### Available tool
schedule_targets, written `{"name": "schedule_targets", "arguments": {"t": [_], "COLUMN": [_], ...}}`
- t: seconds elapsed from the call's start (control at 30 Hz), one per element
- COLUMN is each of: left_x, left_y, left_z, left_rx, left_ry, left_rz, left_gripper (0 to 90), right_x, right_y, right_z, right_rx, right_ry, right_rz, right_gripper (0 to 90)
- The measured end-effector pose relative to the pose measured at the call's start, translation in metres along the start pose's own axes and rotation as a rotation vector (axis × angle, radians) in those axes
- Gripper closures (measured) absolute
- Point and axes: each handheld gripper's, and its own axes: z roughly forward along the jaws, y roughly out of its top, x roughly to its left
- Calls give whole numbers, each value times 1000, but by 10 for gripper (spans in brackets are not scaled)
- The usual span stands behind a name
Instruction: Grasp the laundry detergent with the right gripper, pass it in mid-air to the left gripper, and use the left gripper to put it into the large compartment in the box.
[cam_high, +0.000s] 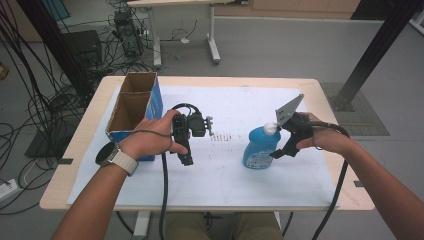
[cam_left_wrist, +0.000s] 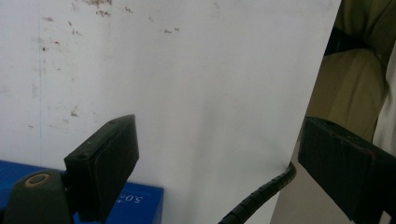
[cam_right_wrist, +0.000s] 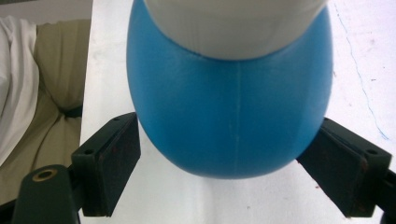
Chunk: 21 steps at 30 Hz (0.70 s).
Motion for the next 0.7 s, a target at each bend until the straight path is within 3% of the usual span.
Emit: {"name": "schedule_targets", "arguments": {"t": [0.7], "left_x": [1], "left_y": [0], "left_z": [1], "left_rx": [0], "left_ry": [0], "left_rz": [-6], "left_gripper": [127], "right_x": [0], "right_y": [-6], "right_z": [6], "right_rx": [-31], "right_ry": [0], "right_rz": [8], "right_gripper": [167]}}
